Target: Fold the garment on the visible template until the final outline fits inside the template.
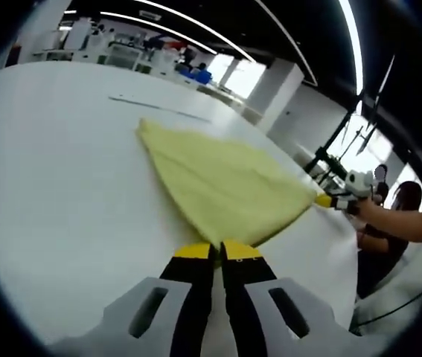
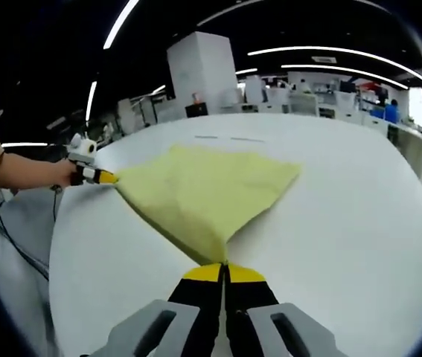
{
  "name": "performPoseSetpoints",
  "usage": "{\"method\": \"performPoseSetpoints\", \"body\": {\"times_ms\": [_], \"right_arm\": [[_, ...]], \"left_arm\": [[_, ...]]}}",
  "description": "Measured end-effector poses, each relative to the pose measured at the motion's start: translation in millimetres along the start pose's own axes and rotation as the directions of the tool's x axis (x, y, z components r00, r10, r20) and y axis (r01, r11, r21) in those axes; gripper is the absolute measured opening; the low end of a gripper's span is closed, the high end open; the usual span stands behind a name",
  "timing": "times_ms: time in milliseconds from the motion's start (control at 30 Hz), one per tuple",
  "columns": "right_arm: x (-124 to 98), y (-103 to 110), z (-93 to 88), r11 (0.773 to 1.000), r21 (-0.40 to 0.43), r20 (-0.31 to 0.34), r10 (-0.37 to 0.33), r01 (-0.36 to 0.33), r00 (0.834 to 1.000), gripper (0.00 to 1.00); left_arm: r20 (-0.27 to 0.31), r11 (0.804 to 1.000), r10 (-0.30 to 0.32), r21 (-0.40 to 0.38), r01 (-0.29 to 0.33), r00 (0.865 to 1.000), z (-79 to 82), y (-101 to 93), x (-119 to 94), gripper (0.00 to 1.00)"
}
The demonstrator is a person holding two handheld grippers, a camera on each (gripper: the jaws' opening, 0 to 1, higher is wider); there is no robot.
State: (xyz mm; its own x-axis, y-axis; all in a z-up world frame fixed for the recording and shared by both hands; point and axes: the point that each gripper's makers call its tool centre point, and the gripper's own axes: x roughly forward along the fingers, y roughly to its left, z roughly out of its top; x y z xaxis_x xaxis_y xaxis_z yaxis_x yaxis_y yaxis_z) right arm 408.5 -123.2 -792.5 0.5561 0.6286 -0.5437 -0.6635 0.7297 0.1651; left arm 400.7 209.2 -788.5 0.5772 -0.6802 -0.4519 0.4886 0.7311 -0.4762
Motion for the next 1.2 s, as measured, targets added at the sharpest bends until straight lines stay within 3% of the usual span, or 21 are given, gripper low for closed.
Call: {"method": "performPoseSetpoints", "body": {"times_ms": [667,967,1200], "right_arm": [[-36,13,-28.3,1.0,-0.001,-0.005,-0.004,0.004,1.0,0.0],[-39,17,-31.9,1.0,-0.02,-0.012,-0.008,0.008,1.0,0.0],[-39,24,-29.6,0.999,-0.033,-0.01,0.006,-0.006,1.0,0.0]], "left_arm": [[-0.035,0.999,-0.025,0.019,0.025,0.999,-31.5,-38.1,-11,0.01],[-0.019,1.0,-0.01,-0.014,0.01,1.0,-36.4,-39.8,-15,0.02],[-0.03,0.999,-0.002,0.037,0.003,1.0,-33.6,-46.9,-20,0.08]]}}
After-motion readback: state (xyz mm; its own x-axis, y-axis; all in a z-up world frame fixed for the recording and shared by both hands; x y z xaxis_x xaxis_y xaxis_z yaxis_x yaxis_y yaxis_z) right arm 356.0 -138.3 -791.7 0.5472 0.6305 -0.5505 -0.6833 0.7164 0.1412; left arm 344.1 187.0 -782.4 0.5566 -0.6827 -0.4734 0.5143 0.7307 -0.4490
